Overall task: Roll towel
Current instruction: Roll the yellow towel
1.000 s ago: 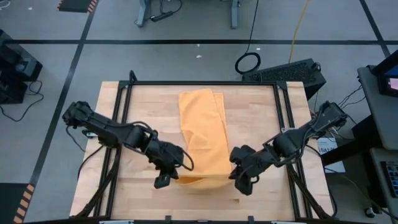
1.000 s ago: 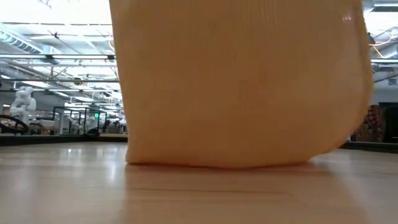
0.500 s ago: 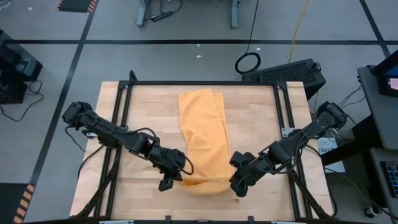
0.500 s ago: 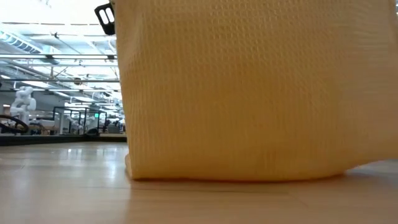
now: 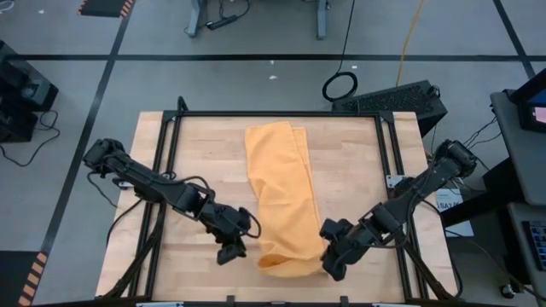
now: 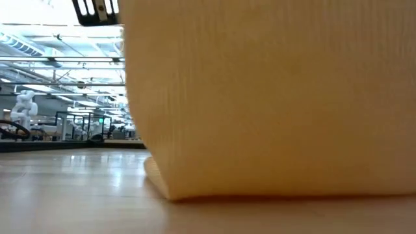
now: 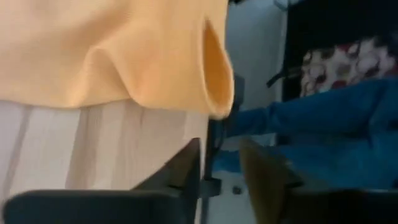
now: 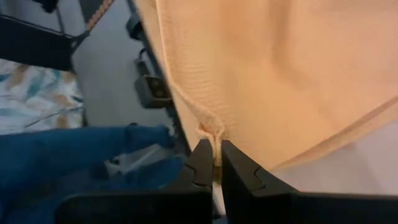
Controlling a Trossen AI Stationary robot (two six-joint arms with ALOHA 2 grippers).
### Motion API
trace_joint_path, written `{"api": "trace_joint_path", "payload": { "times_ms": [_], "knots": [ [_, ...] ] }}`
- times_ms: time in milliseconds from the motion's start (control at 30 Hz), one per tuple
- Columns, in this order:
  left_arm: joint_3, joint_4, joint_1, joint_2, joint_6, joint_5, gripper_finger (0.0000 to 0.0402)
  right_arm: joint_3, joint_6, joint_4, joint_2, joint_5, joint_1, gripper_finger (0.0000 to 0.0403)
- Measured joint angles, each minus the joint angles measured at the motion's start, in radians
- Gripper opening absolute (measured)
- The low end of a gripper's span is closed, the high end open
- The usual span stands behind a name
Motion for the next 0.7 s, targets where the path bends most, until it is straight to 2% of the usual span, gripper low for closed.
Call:
{"api": "trace_joint_path", "payload": {
  "times_ms": [100,200,300,400,500,567,700],
  "knots": [
    [-0.001,-0.063,0.002,-0.017,-0.073,-0.046,0.0173,0.0,-0.024,-0.036,0.0,0.032,0.007,0.0],
    [0.0,-0.172,0.019,-0.046,-0.145,-0.166,0.0212,0.0,-0.032,-0.057,0.0,0.049,0.01,0.0],
    [0.0,-0.252,0.06,-0.067,-0.204,-0.269,0.0228,0.0,-0.035,-0.043,0.0,0.056,0.011,0.0],
    [0.0,-0.302,0.125,-0.079,-0.203,-0.367,0.0228,0.0,-0.037,-0.028,0.0,0.075,0.014,0.0],
    [0.0,-0.284,0.225,-0.061,-0.071,-0.432,0.0218,0.0,-0.038,-0.029,0.0,0.086,0.012,0.0],
    [0.0,-0.23,0.308,-0.027,0.054,-0.435,0.0204,0.0,-0.038,-0.028,0.0,0.087,0.012,0.0],
    [-0.018,-0.083,0.486,0.074,0.297,-0.326,0.0165,0.0,-0.037,-0.031,0.0,0.087,0.012,0.0]
  ]
}}
